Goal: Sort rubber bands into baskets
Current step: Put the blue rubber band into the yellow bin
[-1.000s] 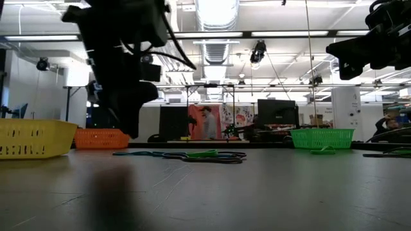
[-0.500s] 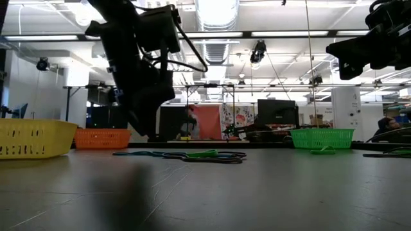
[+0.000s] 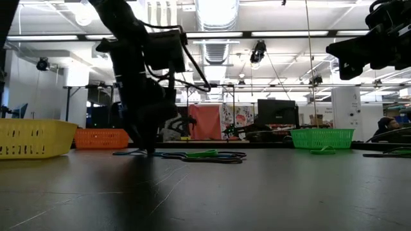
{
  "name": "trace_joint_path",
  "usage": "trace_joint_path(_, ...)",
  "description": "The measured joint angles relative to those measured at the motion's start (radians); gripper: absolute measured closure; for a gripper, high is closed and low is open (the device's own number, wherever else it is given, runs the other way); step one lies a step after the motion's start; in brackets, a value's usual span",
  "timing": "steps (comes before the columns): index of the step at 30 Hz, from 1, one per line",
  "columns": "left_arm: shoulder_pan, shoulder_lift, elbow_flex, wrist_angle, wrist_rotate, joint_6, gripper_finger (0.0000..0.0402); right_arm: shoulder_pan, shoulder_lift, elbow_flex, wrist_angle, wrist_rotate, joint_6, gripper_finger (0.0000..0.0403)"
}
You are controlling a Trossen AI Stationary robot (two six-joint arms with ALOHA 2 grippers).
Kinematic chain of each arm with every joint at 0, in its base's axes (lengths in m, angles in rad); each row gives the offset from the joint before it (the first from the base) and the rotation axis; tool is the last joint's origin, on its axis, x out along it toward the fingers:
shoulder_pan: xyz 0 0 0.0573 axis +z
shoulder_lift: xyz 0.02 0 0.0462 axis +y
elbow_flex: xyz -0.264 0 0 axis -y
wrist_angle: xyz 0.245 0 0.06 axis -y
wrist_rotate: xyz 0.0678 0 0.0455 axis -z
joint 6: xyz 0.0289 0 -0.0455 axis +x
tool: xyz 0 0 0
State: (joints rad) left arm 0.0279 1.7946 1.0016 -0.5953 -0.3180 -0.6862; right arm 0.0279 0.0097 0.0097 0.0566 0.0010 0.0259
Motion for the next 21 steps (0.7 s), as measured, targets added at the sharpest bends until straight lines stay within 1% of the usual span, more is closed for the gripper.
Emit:
trace_joint_path(4, 0.005, 0.027, 0.003, -0.012, 0.030, 0.012, 0.0234, 0.000, 0.000, 0.000, 0.000, 0.000, 0.000, 0.0394)
trace_joint_path(9, 0.006, 0.013, 0.002, -0.028, 0.064, 0.013, 0.0249, 0.000, 0.000, 0.000, 0.000, 0.000, 0.000, 0.0394)
trace_joint_path(14, 0.002, -0.042, -0.007, -0.163, 0.087, 0.020, 0.0262, 0.000, 0.000, 0.000, 0.000, 0.000, 0.000, 0.0394)
trace_joint_path(16, 0.000, -0.058, -0.015, -0.208, 0.070, 0.011, 0.0264, 0.000, 0.000, 0.000, 0.000, 0.000, 0.000, 0.0394)
trace_joint_path(21, 0.006, -0.040, -0.027, -0.130, 0.050, 0.021, 0.0265, 0.000, 0.000, 0.000, 0.000, 0.000, 0.000, 0.0394)
